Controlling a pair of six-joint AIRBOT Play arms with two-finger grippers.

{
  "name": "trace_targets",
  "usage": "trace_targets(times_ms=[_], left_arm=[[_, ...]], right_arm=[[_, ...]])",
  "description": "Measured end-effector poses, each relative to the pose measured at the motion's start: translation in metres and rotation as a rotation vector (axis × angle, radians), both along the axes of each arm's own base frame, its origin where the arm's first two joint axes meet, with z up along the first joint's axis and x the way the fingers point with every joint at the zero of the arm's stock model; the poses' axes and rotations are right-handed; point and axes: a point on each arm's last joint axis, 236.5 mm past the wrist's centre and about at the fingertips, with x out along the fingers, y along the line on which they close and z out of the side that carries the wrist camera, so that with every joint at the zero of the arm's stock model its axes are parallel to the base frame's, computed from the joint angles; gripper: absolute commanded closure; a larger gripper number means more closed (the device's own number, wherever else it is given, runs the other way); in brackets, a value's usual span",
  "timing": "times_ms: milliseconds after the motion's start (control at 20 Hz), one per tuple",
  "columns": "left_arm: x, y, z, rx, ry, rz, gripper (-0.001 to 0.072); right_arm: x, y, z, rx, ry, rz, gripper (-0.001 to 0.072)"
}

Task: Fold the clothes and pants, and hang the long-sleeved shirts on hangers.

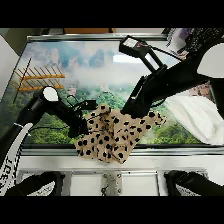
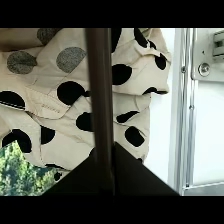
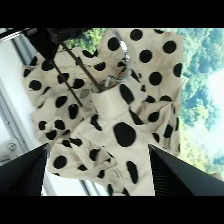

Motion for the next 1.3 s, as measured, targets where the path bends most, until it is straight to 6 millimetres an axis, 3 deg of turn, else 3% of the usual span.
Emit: trace_targets(times_ms=[400, 650, 950, 1300], left_arm=[[-0.002, 0.001, 0.000, 0.003, 0.006, -0.004, 0.0699], [-0.002, 0.001, 0.000, 0.003, 0.006, -0.005, 0.0699], [-0.002, 0.001, 0.000, 0.002, 0.005, -0.007, 0.0700], [-0.002, 0.001, 0.000, 0.002, 0.005, -0.006, 0.0699]], right_arm=[[0.032, -0.083, -0.022, 0.309, 0.014, 0.009, 0.0034], [0.030, -0.124, -0.063, 0.491, 0.044, -0.029, 0.0033], [0.009, -0.128, -0.108, 0.607, 0.101, -0.017, 0.0034], [-0.002, -0.118, -0.132, 0.700, 0.163, 0.020, 0.0034]])
